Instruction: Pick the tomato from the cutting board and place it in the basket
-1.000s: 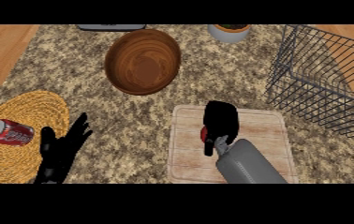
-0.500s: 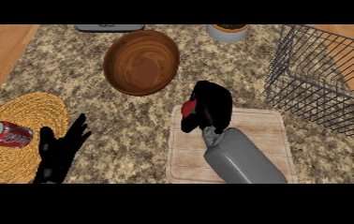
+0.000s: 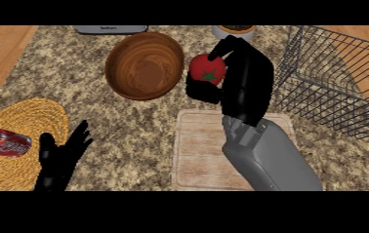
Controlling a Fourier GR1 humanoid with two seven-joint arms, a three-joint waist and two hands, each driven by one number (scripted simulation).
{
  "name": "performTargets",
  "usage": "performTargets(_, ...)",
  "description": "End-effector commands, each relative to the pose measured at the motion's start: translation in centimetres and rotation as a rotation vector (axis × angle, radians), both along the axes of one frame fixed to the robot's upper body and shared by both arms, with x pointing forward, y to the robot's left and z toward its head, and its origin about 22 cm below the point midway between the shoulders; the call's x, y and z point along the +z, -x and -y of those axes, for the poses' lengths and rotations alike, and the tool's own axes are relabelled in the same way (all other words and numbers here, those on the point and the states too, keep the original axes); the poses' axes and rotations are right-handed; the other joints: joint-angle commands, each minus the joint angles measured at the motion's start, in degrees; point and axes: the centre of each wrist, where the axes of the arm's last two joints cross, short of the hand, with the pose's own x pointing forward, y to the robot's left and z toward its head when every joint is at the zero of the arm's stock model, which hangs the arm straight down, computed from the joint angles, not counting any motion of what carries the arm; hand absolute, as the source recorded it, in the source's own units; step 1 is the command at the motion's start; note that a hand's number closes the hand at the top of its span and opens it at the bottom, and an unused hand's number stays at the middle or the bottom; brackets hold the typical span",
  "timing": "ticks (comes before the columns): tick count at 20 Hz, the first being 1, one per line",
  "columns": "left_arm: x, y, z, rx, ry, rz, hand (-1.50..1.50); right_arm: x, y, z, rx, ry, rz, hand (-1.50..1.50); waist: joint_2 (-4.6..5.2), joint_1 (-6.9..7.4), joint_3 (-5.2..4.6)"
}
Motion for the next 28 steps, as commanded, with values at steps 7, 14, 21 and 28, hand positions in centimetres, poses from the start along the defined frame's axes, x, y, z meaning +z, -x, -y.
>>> performTargets(7, -2.5, 2.6, -1.0, 0.004, 0.016, -0.081, 0.00, 10.1, 0.3, 6.3, -0.294, -0.100, 0.075, 1.50, 0.33, -0.14, -0.39)
performTargets(14, -1.7, -0.4, -0.4, 0.007, 0.012, -0.073, 0.00, 12.0, -1.3, 11.2, -0.361, -0.120, 0.054, 1.50, 0.64, -0.10, -0.35)
performTargets(21, -0.9, -0.4, 0.1, -0.001, 0.018, -0.043, 0.00, 11.6, -3.5, 16.7, -0.392, -0.059, -0.009, 1.50, 0.71, 0.42, -0.33)
performTargets(28, -2.0, 0.6, -1.2, 0.010, 0.003, -0.050, 0.00, 9.1, -6.0, 20.4, -0.383, -0.127, 0.008, 1.50, 0.80, 0.83, -0.32)
